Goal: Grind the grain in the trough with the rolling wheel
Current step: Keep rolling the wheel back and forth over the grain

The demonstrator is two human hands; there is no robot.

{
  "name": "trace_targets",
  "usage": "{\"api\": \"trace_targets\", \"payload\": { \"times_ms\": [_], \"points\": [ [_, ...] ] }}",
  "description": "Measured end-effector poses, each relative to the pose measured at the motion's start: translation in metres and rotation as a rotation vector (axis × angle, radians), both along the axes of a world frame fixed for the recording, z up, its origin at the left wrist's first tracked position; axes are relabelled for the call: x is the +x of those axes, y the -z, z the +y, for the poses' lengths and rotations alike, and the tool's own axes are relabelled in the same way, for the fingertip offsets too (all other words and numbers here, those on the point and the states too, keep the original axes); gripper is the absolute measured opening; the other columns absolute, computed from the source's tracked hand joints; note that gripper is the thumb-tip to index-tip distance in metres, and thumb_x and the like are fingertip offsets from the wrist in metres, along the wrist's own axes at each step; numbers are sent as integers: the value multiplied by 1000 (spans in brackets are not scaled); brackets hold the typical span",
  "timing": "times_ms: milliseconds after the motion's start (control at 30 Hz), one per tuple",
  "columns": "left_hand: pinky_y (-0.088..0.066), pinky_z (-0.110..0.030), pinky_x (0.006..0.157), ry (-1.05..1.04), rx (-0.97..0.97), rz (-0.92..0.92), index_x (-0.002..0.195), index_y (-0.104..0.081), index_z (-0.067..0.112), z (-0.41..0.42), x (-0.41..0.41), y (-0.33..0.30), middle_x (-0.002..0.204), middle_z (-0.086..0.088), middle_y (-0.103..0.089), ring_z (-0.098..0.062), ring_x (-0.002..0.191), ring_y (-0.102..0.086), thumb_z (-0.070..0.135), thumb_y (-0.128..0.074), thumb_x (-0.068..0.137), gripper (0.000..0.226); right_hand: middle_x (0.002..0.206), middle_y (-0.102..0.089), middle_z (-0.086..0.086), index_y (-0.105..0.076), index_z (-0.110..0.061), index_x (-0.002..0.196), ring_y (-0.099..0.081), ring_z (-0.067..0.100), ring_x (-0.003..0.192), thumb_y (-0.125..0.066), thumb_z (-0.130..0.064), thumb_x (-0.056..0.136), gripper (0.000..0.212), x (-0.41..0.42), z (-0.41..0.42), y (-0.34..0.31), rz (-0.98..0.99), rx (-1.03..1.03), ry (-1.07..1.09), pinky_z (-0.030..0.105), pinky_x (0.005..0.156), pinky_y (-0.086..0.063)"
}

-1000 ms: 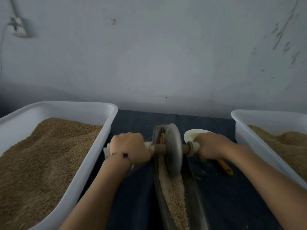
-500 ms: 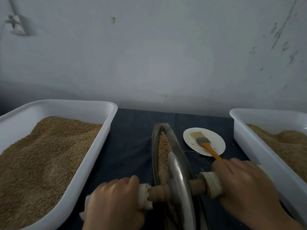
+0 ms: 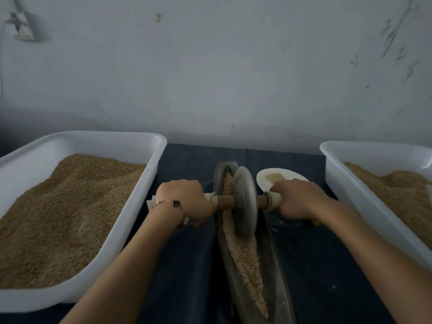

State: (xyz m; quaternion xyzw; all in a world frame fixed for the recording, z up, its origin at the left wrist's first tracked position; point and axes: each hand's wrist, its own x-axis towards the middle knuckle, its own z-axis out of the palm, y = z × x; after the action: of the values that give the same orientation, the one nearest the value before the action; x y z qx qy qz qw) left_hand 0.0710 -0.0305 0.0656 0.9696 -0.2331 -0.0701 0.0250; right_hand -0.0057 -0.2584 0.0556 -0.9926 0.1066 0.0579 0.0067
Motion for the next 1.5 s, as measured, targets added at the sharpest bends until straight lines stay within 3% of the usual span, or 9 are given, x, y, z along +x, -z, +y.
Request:
{"api": "trace_targets", "payload": {
  "times_ms": [167, 267, 400, 533, 733, 833, 967, 1167, 1500],
  "points": [
    [-36, -27, 52, 160, -201, -542, 66, -49, 24, 29, -72, 21, 58, 9, -46, -11, 52, -45, 30, -72, 62, 24, 62, -41, -14, -39, -35, 69, -37, 6, 55, -76, -19, 60, 41, -74, 25, 30, -502, -82, -26, 21, 49, -21],
    [-40, -33, 48, 233, -375, -728, 64, -55, 16, 48, -107, 36, 58, 0, -50, -20, 49, -47, 14, -70, 56, 17, 65, -56, -2, -61, -18, 75, -53, 20, 56, -87, -2, 36, 49, -110, 33, 42, -754, -158, -97, 28, 55, -38],
    [-37, -36, 57, 189, -364, -866, 67, -61, 14, 57, -116, 45, 60, -2, -52, -23, 52, -50, 19, -65, 69, 7, 71, -63, 11, -67, -6, 79, -60, 32, 62, -83, 0, 39, 43, -117, 32, 42, -883, -241, -156, 39, 60, -46],
    [-37, -28, 44, 212, -305, -664, 60, -53, 18, 45, -87, 40, 53, 3, -49, -18, 45, -47, 22, -75, 60, 23, 58, -55, 6, -59, -13, 67, -48, 23, 49, -79, -9, 46, 29, -90, 26, 36, -843, -185, -236, 29, 49, -35],
    [-41, -22, 52, 13, -14, -34, 54, -63, 17, 8, -6, 7, 57, 5, -61, -13, 55, -58, 35, -63, 60, 19, 79, -56, -9, -51, -28, 76, -52, 21, 71, -52, -33, 71, 7, -14, 3, 12, -144, -74, -16, 27, 52, -24],
    [-48, -25, 56, -13, -2, 53, 52, -64, 16, 1, 1, 2, 57, 3, -63, -15, 56, -61, 31, -65, 54, 16, 89, -60, -6, -58, -28, 79, -56, 22, 78, -50, -29, 72, 10, -7, 4, 8, -58, -27, -1, 27, 51, -24],
    [-40, -24, 50, 10, -153, -336, 62, -54, 23, 24, -31, 31, 60, 9, -55, -11, 54, -53, 41, -56, 78, 24, 64, -46, -4, -42, -27, 70, -40, 20, 56, -64, -26, 64, 23, -46, 24, 12, -349, -246, -31, 26, 48, -19],
    [-31, -34, 56, 210, -394, -1054, 65, -60, 11, 50, -100, 57, 57, -4, -52, -24, 50, -50, 16, -69, 77, 16, 67, -59, 12, -64, -6, 77, -54, 29, 57, -66, -7, 71, 7, -114, 24, 49, -946, -307, -242, 35, 53, -40],
    [-33, -36, 62, 205, -374, -1073, 74, -68, 8, 49, -112, 42, 66, -7, -62, -30, 56, -58, 8, -72, 72, 4, 78, -65, 16, -52, -11, 96, -51, 26, 82, -72, -11, 71, 32, -114, 22, 75, -1145, -185, -214, 42, 73, -39]
  ]
}}
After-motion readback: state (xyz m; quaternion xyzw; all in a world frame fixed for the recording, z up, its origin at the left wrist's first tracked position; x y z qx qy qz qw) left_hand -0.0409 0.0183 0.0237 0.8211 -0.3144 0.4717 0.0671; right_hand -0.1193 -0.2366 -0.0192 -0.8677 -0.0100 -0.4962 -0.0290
